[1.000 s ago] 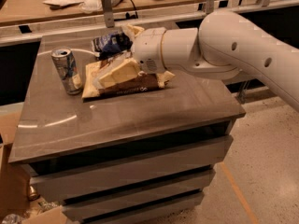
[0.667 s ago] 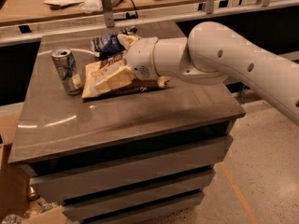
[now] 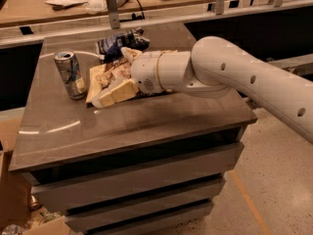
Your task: Move redbull can near blue chip bag
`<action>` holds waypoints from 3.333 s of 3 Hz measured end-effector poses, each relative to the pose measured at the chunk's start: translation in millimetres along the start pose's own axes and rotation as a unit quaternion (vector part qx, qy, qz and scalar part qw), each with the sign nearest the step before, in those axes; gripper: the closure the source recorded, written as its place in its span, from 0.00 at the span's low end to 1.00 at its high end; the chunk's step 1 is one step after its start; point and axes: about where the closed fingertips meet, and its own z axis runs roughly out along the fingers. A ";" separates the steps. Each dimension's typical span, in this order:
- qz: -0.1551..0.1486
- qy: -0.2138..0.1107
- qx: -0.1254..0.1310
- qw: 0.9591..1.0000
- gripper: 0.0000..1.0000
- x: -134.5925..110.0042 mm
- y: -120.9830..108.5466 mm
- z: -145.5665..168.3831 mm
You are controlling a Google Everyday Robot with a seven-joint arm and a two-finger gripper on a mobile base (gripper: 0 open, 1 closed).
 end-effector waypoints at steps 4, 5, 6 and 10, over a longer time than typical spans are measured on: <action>0.007 -0.026 0.012 1.000 0.00 -1.9 5.5 94.9; 0.005 -0.028 0.010 1.000 0.18 -4.2 -3.8 115.1; 0.005 -0.031 -0.004 0.999 0.49 -5.3 -5.5 130.8; 0.023 -0.071 -0.058 0.996 1.00 -39.2 50.8 71.6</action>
Offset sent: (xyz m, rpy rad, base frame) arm 0.0038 0.0653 -0.0447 0.0580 0.0686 -0.0676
